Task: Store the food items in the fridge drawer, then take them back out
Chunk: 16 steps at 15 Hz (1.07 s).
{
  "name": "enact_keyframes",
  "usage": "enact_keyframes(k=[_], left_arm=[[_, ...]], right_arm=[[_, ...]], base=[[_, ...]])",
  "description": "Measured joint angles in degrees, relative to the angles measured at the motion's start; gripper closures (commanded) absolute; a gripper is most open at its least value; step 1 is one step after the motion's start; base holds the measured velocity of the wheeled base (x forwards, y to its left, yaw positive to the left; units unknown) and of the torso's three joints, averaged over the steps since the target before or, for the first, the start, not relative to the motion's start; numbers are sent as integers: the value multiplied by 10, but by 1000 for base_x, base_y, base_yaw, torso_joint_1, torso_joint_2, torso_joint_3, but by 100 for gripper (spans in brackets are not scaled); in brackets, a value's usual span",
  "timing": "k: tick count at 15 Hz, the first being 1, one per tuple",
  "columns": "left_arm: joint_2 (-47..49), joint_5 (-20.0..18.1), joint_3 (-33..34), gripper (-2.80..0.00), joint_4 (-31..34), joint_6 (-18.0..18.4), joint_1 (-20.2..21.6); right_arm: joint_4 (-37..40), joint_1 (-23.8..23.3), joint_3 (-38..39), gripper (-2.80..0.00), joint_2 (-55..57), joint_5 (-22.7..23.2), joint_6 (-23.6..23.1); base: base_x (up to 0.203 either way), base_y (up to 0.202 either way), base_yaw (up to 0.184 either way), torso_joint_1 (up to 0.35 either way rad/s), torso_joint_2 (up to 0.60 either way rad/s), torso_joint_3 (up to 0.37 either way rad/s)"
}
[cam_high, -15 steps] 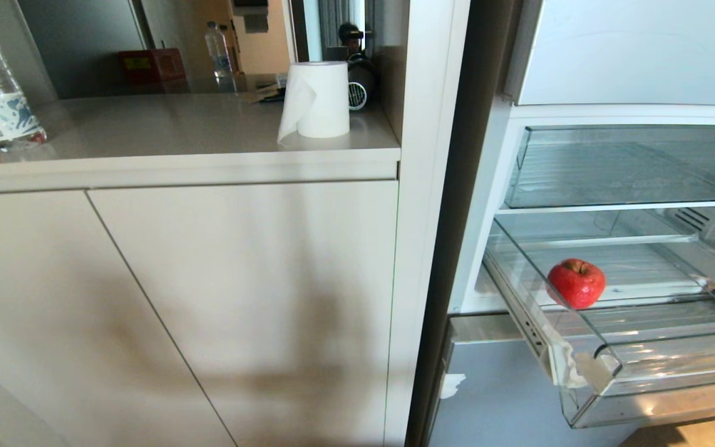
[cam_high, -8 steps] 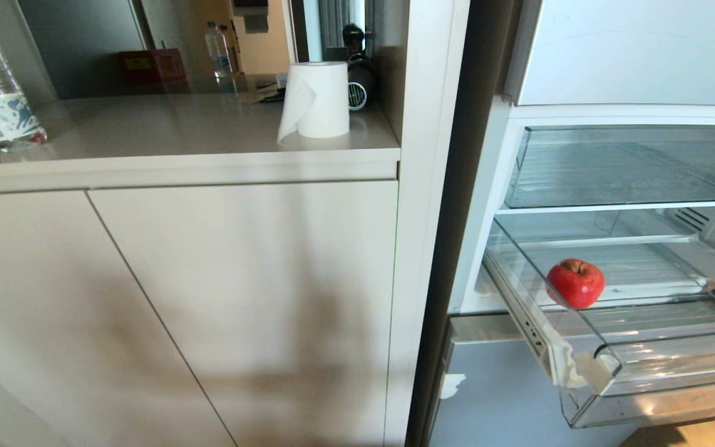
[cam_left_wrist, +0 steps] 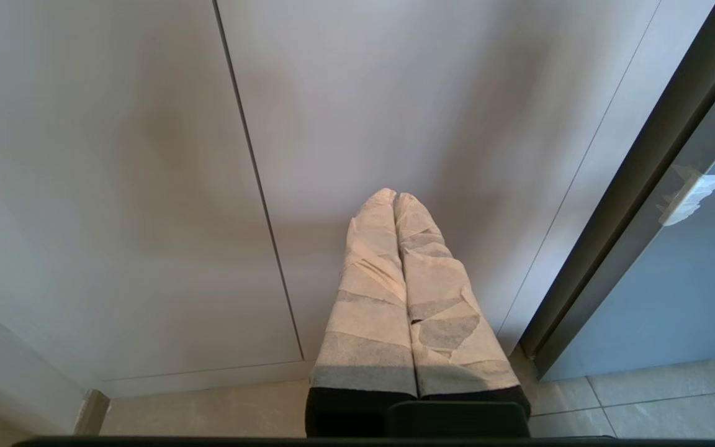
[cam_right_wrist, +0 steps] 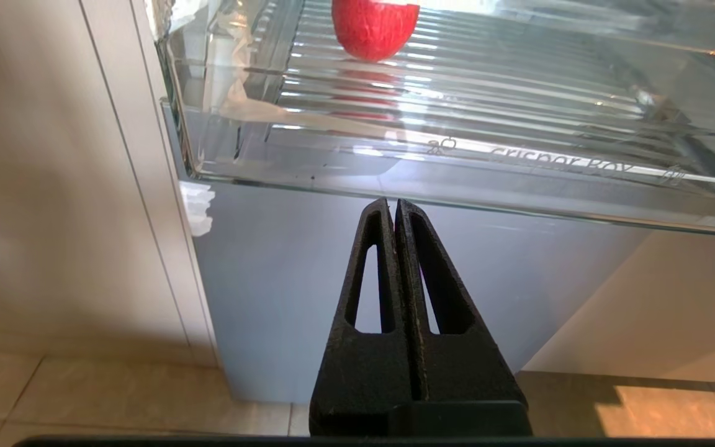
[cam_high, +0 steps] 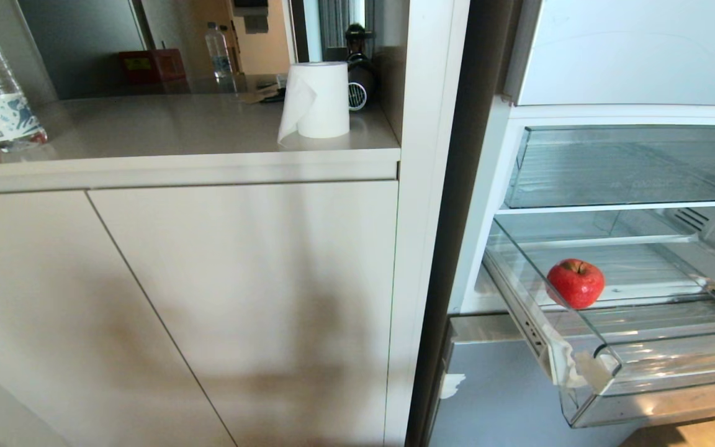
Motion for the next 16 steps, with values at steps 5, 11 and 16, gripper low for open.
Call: enact_keyframes(k=[5,11,16], left_arm=[[0,0,0,0,0,0,0],[0,0,0,0,0,0,0],[0,0,0,0,0,0,0]], right_arm=[[1,0,0,0,-5,0,-2],[2,0,0,0,-5,0,-6],[2,0,0,0,-5,0,-5]], base=[[1,3,-66,-1,2,3],[0,9,-178,2,3,4],[0,8,-176,1,4,2]])
